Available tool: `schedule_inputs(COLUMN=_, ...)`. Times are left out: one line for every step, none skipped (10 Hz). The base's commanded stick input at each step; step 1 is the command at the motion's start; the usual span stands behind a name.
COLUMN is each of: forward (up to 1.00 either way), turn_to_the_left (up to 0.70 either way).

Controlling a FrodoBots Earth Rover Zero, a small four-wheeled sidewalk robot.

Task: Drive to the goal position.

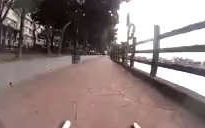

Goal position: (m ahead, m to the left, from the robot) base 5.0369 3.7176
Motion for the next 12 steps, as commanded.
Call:
schedule_inputs(forward=1.0, turn_to_the_left=0.0)
schedule_inputs(forward=1.0, turn_to_the_left=-0.06)
schedule_inputs(forward=1.0, turn_to_the_left=-0.31)
schedule_inputs(forward=1.0, turn_to_the_left=-0.35)
schedule_inputs(forward=1.0, turn_to_the_left=-0.37)
schedule_inputs(forward=1.0, turn_to_the_left=-0.3)
schedule_inputs(forward=1.0, turn_to_the_left=-0.12)
schedule_inputs(forward=1.0, turn_to_the_left=-0.02)
schedule_inputs(forward=1.0, turn_to_the_left=0.0)
schedule_inputs(forward=1.0, turn_to_the_left=0.0)
schedule_inputs(forward=1.0, turn_to_the_left=0.0)
schedule_inputs(forward=1.0, turn_to_the_left=0.0)
